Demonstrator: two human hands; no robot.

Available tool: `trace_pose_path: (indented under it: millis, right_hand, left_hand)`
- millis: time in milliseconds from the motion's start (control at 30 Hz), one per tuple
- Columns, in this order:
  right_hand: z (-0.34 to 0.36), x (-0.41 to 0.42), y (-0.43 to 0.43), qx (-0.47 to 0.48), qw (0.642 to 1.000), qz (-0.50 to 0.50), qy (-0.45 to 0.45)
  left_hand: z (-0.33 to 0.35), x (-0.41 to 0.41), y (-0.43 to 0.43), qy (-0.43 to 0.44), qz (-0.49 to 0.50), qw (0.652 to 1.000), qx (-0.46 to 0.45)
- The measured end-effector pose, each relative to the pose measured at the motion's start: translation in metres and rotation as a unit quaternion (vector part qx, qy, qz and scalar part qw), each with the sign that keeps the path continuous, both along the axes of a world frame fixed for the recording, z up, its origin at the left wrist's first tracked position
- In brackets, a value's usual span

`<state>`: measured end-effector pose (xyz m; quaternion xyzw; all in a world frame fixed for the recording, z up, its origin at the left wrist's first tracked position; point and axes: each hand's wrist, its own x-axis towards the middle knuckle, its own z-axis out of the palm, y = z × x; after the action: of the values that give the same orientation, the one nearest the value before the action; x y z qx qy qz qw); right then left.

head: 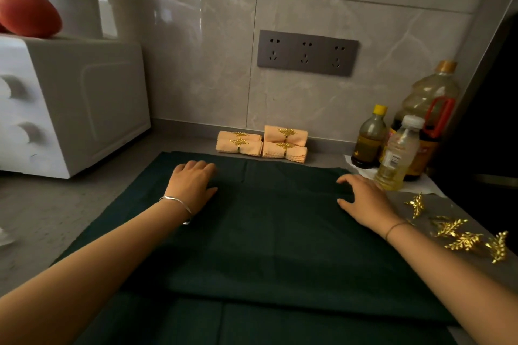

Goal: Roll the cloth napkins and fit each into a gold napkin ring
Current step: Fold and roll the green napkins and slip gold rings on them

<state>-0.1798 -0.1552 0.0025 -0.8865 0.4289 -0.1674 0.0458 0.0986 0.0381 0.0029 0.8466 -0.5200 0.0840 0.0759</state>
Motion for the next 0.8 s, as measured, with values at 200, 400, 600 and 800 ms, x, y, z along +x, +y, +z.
trace_pose_path:
  millis: [200,400,600,800]
  right_hand:
    - [0.008,0.015,0.086,0.099,0.988,0.072,-0.094]
    - [-0.019,0.043,0.164,0.121,0.982,0.145,0.001]
    - [-0.034,0.051,0.185,0.093,0.985,0.133,0.065]
    - [-0.037,0.035,0.173,0.084,0.986,0.094,0.113]
  left_hand:
    - [-0.001,-0.081,0.052,0.124,-0.105,0.986,0.025]
    - [-0.027,-0.121,0.068,0.104,-0.068,0.985,0.124]
    - [-0.033,-0.121,0.065,0.099,-0.056,0.985,0.132]
    - [-0.036,-0.112,0.073,0.093,-0.047,0.989,0.103]
